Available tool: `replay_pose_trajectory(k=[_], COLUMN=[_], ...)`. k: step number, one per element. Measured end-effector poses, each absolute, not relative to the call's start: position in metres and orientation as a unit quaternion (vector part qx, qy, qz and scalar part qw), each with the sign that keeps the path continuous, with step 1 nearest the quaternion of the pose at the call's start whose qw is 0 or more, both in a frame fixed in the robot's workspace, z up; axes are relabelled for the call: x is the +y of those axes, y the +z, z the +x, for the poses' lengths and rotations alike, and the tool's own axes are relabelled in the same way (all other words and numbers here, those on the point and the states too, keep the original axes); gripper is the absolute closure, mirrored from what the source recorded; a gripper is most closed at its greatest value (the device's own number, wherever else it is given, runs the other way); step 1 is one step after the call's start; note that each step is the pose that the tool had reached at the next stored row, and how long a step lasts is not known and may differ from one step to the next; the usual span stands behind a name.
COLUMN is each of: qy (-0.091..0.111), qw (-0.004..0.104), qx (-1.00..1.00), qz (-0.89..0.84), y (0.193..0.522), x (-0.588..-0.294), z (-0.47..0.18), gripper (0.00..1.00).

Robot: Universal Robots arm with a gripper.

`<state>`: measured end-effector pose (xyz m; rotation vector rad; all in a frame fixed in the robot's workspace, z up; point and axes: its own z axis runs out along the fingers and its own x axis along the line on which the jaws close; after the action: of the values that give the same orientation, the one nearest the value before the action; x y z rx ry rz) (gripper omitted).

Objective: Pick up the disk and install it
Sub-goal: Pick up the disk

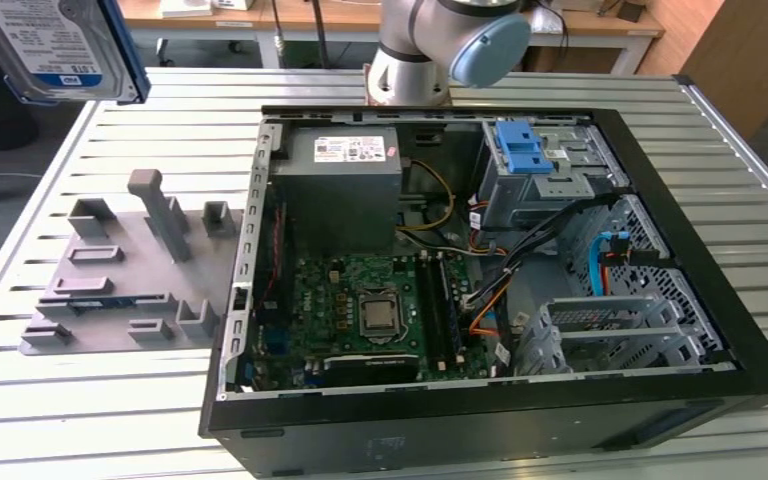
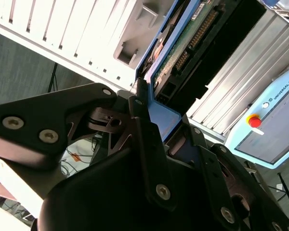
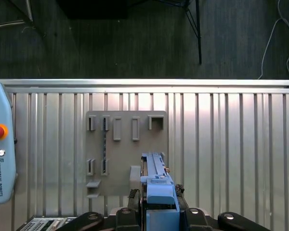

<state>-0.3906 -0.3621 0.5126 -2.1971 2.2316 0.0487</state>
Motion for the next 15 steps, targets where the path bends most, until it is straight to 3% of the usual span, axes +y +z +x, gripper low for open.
replay_pose_trajectory(k=[15], qy=[0.016], qw=[0.005], qx=[0.712], qz=[-0.701], y=[0.513], x=[-0.366], z=[-0.372], gripper=[0.63])
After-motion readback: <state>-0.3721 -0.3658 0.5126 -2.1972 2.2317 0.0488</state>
